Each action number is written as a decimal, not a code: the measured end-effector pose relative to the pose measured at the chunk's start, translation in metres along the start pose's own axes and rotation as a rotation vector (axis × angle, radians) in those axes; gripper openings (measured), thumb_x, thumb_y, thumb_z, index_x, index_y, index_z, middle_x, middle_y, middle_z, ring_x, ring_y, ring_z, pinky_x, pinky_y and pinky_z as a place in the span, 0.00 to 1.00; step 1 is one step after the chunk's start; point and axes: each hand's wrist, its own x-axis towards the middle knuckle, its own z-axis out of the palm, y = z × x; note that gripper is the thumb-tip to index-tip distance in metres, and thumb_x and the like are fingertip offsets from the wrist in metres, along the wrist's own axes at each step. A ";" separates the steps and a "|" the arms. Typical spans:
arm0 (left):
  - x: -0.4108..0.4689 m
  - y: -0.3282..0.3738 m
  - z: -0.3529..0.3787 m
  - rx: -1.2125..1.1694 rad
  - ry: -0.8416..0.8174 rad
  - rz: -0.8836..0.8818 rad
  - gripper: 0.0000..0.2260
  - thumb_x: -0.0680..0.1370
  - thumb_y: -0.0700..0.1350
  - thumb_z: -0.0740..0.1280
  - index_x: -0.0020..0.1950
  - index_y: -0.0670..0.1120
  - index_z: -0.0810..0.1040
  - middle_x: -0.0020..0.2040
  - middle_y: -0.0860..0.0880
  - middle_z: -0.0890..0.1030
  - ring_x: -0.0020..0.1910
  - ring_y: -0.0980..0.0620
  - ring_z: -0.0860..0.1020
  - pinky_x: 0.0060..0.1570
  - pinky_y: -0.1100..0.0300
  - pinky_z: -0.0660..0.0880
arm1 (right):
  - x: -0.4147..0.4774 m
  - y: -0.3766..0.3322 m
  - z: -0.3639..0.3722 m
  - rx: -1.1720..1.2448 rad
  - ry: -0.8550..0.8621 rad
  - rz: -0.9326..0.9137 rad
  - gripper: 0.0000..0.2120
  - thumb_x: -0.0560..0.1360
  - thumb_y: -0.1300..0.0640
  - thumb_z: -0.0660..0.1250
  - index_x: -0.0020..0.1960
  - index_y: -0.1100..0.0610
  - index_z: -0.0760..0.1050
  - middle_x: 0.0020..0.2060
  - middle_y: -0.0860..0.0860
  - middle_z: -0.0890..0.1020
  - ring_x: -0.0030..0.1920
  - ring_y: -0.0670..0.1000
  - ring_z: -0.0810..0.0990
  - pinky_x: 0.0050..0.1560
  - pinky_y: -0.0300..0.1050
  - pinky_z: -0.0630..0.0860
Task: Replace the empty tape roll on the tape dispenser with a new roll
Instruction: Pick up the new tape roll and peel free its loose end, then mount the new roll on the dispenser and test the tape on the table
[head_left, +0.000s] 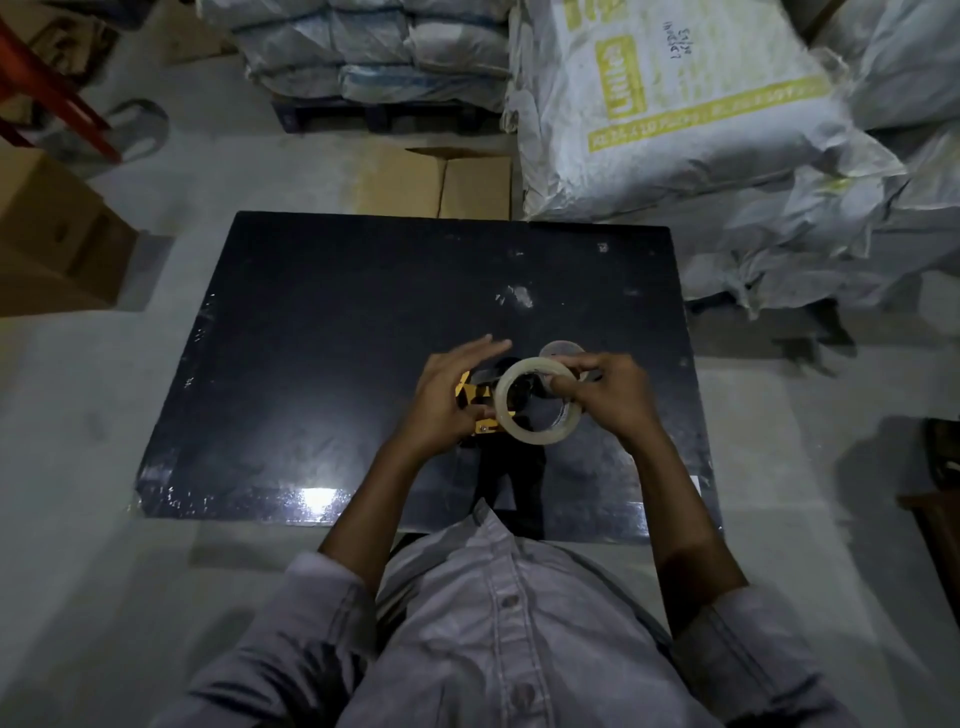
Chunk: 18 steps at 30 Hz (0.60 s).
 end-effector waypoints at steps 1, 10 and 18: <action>-0.002 -0.001 0.001 0.017 0.028 0.008 0.35 0.71 0.39 0.86 0.77 0.56 0.83 0.78 0.53 0.81 0.77 0.51 0.75 0.77 0.43 0.72 | 0.000 0.002 0.000 0.008 0.001 0.007 0.13 0.73 0.51 0.85 0.57 0.43 0.92 0.46 0.39 0.90 0.53 0.48 0.89 0.60 0.62 0.86; -0.019 -0.019 0.007 0.070 0.191 -0.061 0.04 0.74 0.52 0.84 0.47 0.55 0.93 0.49 0.61 0.90 0.58 0.53 0.82 0.61 0.38 0.80 | -0.009 0.008 0.005 0.144 0.063 0.078 0.13 0.68 0.49 0.90 0.48 0.51 0.90 0.43 0.47 0.92 0.46 0.48 0.91 0.53 0.58 0.90; -0.035 -0.043 0.025 0.356 0.230 -0.083 0.08 0.74 0.58 0.84 0.46 0.55 0.92 0.45 0.57 0.88 0.53 0.51 0.80 0.55 0.45 0.74 | 0.011 0.010 0.030 -0.231 0.132 -0.042 0.14 0.74 0.38 0.82 0.55 0.44 0.91 0.47 0.46 0.92 0.47 0.48 0.89 0.50 0.52 0.86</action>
